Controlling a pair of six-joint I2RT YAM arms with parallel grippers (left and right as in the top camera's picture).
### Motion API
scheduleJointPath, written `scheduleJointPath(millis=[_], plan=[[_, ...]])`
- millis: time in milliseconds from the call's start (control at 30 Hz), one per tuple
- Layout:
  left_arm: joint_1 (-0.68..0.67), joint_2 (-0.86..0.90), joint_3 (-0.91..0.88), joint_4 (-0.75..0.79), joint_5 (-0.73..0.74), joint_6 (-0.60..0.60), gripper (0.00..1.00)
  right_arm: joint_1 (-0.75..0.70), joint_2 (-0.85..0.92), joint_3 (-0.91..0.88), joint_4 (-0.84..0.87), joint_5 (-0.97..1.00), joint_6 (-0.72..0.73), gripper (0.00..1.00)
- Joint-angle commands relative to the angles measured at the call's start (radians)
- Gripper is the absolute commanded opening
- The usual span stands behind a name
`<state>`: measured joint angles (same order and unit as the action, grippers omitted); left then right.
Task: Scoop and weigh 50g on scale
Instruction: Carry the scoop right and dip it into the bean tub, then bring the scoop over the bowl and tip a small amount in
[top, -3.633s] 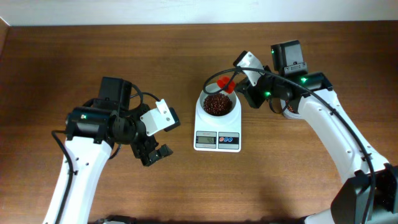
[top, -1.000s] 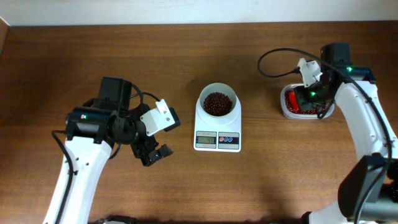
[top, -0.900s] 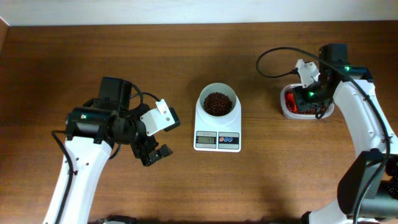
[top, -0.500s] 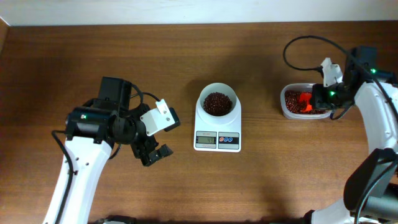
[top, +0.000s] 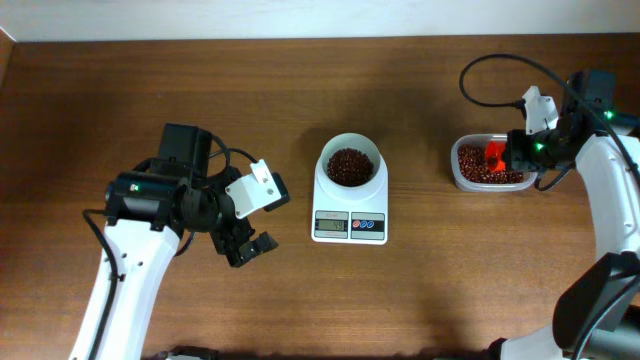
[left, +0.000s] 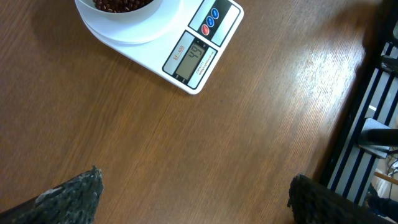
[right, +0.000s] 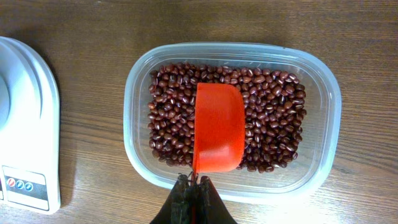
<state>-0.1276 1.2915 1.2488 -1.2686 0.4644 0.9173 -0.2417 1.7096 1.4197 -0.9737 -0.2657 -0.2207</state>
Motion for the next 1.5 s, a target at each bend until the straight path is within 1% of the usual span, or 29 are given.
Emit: scheduleJointPath(millis=[0,100,167,233,400,533,700,833,933,1067,1133,1167,1200,1233,1333,1400,1433,1467], plan=[[0.004,0.003,0.016,-0.001,0.018,0.012,0.99,-0.008,-0.022,0.021,-0.010,-0.071,-0.007,0.04],[0.004,0.003,0.016,-0.001,0.018,0.012,0.99,-0.017,-0.023,0.021,-0.011,-0.086,-0.006,0.04],[0.004,0.003,0.016,-0.001,0.018,0.012,0.99,-0.018,-0.023,0.022,-0.010,-0.135,-0.006,0.04],[0.004,0.003,0.016,-0.001,0.018,0.012,0.99,-0.023,-0.024,0.022,-0.011,-0.243,-0.006,0.04],[0.004,0.003,0.016,-0.001,0.018,0.012,0.99,-0.017,-0.058,0.023,-0.009,-0.414,-0.005,0.04],[0.004,0.003,0.016,-0.001,0.018,0.012,0.99,0.042,-0.071,0.023,0.015,-0.488,0.024,0.04],[0.004,0.003,0.016,-0.001,0.018,0.012,0.99,0.183,-0.071,0.023,0.086,-0.489,0.024,0.04],[0.004,0.003,0.016,-0.001,0.018,0.012,0.99,0.315,-0.071,0.023,0.188,-0.479,0.011,0.04],[0.004,0.003,0.016,-0.001,0.018,0.012,0.99,0.402,-0.070,0.023,0.205,-0.291,0.008,0.04],[0.004,0.003,0.016,-0.001,0.018,0.012,0.99,0.484,-0.070,0.023,0.206,-0.270,-0.132,0.04],[0.004,0.003,0.016,-0.001,0.018,0.012,0.99,0.499,-0.070,0.023,0.212,-0.250,-0.142,0.04],[0.004,0.003,0.016,-0.001,0.018,0.012,0.99,0.499,-0.070,0.023,0.212,-0.222,-0.142,0.04],[0.004,0.003,0.016,-0.001,0.018,0.012,0.99,0.499,-0.070,0.023,0.213,-0.145,-0.142,0.04],[0.004,0.003,0.016,-0.001,0.018,0.012,0.99,0.499,-0.070,0.023,0.219,-0.145,-0.142,0.04],[0.004,0.003,0.016,-0.001,0.018,0.012,0.99,0.504,-0.071,0.023,0.234,-0.343,-0.142,0.04],[0.004,0.003,0.016,-0.001,0.018,0.012,0.99,0.504,-0.070,0.023,0.230,-0.237,-0.142,0.04],[0.004,0.003,0.016,-0.001,0.018,0.012,0.99,0.504,-0.070,0.023,0.230,-0.235,-0.142,0.04],[0.004,0.003,0.016,-0.001,0.018,0.012,0.99,0.504,-0.070,0.023,0.230,-0.283,-0.142,0.04]])
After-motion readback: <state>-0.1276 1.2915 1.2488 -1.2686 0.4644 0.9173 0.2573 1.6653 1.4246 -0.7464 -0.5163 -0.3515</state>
